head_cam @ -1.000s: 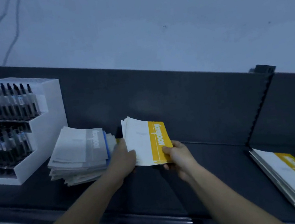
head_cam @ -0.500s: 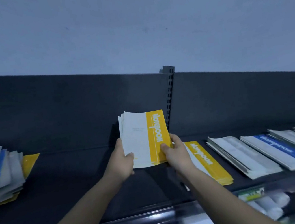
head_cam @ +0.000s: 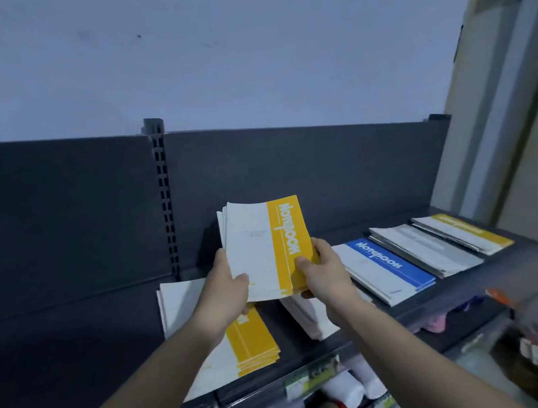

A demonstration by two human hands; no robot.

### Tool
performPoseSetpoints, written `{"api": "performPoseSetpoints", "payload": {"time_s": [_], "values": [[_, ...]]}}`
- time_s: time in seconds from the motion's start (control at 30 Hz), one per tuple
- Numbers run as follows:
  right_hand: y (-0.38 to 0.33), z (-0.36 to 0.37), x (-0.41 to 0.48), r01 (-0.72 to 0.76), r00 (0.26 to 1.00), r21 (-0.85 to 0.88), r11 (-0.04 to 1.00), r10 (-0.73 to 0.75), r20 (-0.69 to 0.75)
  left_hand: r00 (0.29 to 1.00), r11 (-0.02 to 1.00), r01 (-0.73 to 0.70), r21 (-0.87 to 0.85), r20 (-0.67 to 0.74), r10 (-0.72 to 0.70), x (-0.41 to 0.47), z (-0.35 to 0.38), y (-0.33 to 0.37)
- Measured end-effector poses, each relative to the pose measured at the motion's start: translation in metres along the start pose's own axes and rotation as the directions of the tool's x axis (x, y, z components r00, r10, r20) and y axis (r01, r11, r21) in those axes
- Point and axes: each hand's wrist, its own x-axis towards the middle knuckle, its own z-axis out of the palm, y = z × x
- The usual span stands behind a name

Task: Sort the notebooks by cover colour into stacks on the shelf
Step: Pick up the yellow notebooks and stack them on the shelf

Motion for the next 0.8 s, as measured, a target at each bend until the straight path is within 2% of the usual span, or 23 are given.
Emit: {"api": "performPoseSetpoints", "payload": {"time_s": [0.33,0.63,0.8], "values": [[0.026,-0.096,0.07,-0.031,0.985,0.012,0.999,0.033,-0.168,0.993,0.998,-0.062,0.017,0.097,0.06,0.075,0.113,0.027],[0.051,-0.209,0.116,-0.06,0.981,-0.023,0.998,0.054,-0.187,0.986,0.997,-0.077,0.027,0.148,0.072,0.102,0.232,0.06],[0.064,-0.29,0.144,-0.06,0.987,-0.121,0.991,0.041,-0.153,0.985,0.999,-0.024,0.025,0.169,0.019,0.106,0.311,0.083]]}}
